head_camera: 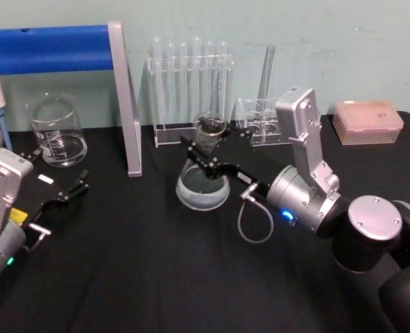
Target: Grasp the erlenmeyer flask with one hand, shake it three times, then place it back.
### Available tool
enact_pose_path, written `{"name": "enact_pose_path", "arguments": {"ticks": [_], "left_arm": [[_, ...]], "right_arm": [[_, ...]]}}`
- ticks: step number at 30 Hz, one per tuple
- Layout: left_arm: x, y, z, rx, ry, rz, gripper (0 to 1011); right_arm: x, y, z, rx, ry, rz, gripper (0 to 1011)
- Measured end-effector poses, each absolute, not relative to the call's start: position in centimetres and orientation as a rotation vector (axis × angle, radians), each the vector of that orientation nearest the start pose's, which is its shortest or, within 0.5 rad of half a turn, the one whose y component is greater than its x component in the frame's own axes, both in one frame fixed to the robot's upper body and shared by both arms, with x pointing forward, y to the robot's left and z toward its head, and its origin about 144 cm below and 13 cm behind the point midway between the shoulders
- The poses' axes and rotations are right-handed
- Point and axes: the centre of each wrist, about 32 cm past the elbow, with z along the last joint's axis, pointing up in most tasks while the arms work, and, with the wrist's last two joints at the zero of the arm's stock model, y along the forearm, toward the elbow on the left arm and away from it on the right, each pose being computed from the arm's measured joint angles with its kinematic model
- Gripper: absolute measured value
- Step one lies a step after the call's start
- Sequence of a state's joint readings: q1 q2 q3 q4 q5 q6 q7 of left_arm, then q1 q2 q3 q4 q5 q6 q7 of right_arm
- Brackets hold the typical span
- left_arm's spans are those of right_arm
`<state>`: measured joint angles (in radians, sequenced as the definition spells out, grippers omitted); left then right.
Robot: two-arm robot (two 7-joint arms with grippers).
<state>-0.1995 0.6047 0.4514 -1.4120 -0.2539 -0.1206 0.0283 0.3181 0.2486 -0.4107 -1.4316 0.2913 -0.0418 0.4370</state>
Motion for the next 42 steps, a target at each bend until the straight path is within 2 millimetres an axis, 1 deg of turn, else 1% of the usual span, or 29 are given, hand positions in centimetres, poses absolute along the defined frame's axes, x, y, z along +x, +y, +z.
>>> {"name": "enact_pose_path", "arguments": {"ticks": [13,23,30,42], "left_arm": [[48.9,31.0,114.0,0.304,-0.285,1.248,1001],[48.9,31.0,114.0,0.304,-0.285,1.248,1001],[48.9,31.0,114.0,0.304,-0.285,1.248,1001],[48.9,31.0,114.0,0.305,-0.285,1.248,1001]], "right_arm": [[51.5,-16.4,118.6,0.032,-0.094,-0.628,451],[50.9,-15.7,118.6,0.022,-0.093,-0.552,450],[51.0,-15.8,118.6,0.020,-0.098,-0.552,450],[52.3,-17.9,118.7,0.016,-0.110,-0.698,451]]}}
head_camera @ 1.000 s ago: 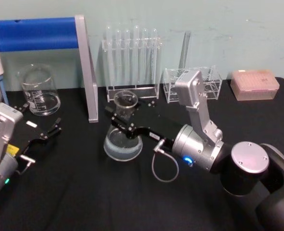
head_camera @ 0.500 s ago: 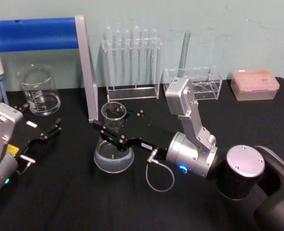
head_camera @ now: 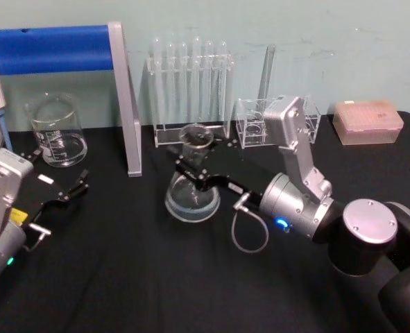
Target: Grasp the erlenmeyer flask with one hand, shake it three times, then place it back.
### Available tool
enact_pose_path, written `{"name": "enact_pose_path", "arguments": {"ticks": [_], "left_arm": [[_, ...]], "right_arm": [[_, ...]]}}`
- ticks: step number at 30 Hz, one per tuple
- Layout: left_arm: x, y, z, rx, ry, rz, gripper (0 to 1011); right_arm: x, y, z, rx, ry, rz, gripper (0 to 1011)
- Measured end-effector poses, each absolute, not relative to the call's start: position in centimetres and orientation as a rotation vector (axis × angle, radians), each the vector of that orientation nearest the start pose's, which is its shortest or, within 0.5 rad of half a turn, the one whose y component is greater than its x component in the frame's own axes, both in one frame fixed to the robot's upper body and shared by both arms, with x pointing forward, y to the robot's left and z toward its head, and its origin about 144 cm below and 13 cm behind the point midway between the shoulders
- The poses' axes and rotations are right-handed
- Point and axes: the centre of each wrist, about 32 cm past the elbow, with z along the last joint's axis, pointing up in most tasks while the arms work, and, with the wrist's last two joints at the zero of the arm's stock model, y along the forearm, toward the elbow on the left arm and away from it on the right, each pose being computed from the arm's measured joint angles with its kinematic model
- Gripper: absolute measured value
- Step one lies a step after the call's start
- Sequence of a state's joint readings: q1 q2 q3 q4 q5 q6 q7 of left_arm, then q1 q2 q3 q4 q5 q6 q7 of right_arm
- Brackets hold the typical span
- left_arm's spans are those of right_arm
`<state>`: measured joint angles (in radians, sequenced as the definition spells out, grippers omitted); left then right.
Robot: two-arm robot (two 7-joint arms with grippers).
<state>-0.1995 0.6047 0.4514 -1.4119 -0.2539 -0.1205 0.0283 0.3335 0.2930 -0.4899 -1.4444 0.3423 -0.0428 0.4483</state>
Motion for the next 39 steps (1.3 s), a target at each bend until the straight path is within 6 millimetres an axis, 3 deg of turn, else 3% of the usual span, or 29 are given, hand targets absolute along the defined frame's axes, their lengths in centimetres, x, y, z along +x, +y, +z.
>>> {"name": "enact_pose_path", "arguments": {"ticks": [22,39], "left_arm": [[48.9,31.0,114.0,0.304,-0.285,1.248,1001],[48.9,31.0,114.0,0.304,-0.285,1.248,1001]], "right_arm": [[53.9,-22.6,118.8,-0.018,-0.145,-0.979,450],[53.9,-23.8,118.8,-0.037,-0.151,-1.049,451]]}}
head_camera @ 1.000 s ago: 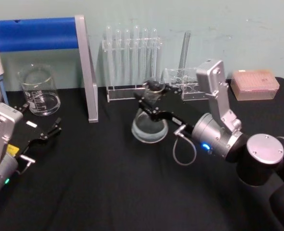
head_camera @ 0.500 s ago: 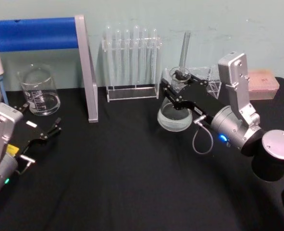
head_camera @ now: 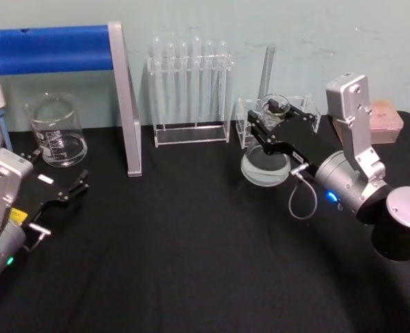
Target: Grasp the erlenmeyer flask with one hand, shake it three times, then place it back.
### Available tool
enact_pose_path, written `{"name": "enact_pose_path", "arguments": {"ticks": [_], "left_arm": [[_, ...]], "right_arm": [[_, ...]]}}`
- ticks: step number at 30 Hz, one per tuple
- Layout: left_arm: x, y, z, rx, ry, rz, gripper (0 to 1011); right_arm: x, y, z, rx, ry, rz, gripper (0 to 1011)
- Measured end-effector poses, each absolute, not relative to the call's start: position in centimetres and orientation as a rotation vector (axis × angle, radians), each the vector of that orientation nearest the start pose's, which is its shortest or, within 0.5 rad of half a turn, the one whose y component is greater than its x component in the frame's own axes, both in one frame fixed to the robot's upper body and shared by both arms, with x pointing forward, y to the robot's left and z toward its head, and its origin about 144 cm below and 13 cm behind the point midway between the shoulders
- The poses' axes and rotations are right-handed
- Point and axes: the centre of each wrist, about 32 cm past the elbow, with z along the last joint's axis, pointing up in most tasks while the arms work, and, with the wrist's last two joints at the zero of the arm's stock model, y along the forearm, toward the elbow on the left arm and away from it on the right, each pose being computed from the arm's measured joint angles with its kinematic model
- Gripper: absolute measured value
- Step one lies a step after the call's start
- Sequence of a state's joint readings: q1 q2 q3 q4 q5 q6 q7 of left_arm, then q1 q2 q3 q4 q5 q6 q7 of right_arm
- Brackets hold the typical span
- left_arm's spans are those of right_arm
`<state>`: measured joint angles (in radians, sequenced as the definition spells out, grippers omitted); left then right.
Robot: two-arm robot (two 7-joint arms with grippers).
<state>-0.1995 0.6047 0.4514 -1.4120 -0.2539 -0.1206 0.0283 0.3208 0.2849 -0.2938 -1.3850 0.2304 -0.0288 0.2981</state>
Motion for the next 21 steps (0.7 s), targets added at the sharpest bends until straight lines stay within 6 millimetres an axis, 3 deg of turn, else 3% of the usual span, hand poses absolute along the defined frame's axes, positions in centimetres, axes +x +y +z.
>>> {"name": "enact_pose_path", "arguments": {"ticks": [21], "left_arm": [[48.9,31.0,114.0,0.304,-0.285,1.248,1001]], "right_arm": [[53.2,-21.0,118.9,-0.010,-0.126,-0.895,451]]}}
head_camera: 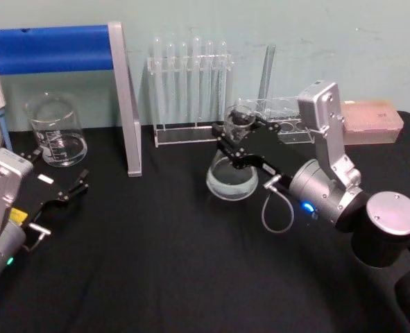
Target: Grasp the erlenmeyer flask with one hand, shake it three times, then place it back.
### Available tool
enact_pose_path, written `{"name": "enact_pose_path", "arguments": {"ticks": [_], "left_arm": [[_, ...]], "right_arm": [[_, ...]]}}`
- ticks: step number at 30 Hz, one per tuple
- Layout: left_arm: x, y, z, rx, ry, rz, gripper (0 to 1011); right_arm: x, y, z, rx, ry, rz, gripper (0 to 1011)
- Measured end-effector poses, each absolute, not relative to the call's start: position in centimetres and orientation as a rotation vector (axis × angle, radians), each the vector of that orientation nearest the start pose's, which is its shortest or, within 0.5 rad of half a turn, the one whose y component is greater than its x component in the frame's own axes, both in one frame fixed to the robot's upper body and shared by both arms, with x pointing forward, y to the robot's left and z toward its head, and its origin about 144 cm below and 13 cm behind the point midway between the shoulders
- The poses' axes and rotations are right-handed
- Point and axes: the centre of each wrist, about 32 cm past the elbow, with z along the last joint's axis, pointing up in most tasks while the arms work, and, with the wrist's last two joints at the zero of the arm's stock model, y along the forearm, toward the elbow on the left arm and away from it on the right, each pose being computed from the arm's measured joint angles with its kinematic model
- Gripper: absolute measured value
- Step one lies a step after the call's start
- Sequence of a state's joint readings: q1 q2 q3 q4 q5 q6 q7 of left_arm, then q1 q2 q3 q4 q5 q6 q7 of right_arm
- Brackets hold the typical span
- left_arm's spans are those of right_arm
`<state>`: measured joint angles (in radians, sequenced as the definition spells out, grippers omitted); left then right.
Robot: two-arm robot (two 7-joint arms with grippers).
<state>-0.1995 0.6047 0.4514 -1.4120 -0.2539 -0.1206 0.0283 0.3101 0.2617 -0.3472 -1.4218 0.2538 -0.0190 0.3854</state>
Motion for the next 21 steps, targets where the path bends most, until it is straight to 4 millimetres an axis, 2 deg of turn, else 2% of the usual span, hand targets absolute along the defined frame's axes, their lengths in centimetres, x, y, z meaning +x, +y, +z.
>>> {"name": "enact_pose_path", "arguments": {"ticks": [7,21], "left_arm": [[48.9,31.0,114.0,0.304,-0.285,1.248,1001],[48.9,31.0,114.0,0.304,-0.285,1.248,1001]], "right_arm": [[52.8,-20.0,118.7,-0.004,-0.111,-0.843,451],[52.5,-19.5,118.3,-0.015,-0.092,-0.819,451]]}}
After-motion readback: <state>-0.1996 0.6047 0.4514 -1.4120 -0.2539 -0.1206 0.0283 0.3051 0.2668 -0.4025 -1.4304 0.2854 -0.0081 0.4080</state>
